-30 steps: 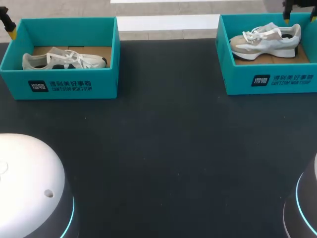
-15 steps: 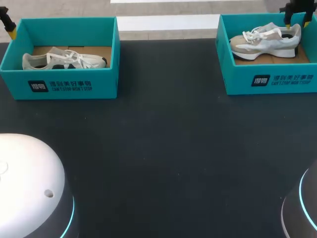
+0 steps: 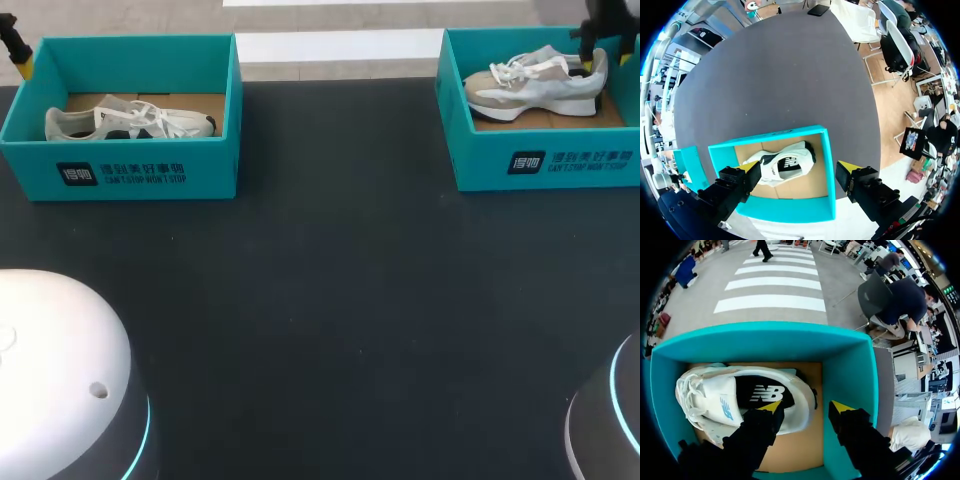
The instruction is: Take the shoe out of the shoebox, open the shoe tongue, remove and reinsert the insole, then place the shoe into the shoebox
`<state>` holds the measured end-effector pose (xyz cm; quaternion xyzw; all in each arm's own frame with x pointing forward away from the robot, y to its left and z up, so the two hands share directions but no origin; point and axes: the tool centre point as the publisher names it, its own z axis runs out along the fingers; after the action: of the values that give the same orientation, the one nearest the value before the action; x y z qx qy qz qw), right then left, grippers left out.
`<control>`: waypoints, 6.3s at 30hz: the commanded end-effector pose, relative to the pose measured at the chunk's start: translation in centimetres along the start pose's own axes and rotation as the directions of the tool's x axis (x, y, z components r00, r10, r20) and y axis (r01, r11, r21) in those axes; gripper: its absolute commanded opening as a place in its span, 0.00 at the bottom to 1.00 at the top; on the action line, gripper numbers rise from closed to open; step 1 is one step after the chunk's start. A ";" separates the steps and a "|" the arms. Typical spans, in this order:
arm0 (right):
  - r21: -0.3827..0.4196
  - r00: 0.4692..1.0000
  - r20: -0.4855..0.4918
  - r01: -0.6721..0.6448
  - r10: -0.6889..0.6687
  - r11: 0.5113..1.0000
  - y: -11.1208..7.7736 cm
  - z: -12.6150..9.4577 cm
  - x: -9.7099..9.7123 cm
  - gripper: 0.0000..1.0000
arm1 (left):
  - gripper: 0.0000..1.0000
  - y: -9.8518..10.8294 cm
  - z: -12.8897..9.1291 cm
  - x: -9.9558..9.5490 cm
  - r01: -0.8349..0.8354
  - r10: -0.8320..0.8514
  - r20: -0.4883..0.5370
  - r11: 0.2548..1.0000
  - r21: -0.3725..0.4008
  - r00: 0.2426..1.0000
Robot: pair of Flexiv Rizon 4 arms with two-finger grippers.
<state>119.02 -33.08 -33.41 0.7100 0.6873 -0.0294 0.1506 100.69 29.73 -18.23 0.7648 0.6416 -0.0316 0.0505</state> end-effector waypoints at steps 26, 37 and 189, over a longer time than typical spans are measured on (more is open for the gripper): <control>0.064 0.999 0.001 0.036 -0.036 0.997 0.2 2.3 -0.3 0.00 | 1.00 -0.1 0.0 0.0 0.000 0.000 -0.002 1.000 -0.001 1.000; 0.030 0.992 -0.077 0.101 -0.099 0.994 -3.2 -5.6 -2.0 0.00 | 1.00 -0.1 0.0 0.0 0.000 0.000 -0.002 1.000 -0.001 1.000; 0.066 0.995 0.101 -0.023 0.016 0.998 -47.3 -16.9 36.1 0.00 | 1.00 -0.1 0.0 0.0 0.000 0.000 -0.002 1.000 -0.001 1.000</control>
<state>71.26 6.48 -33.31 0.7171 0.6720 -0.0859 0.1641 100.68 29.74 -18.22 0.7647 0.6416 -0.0316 0.0505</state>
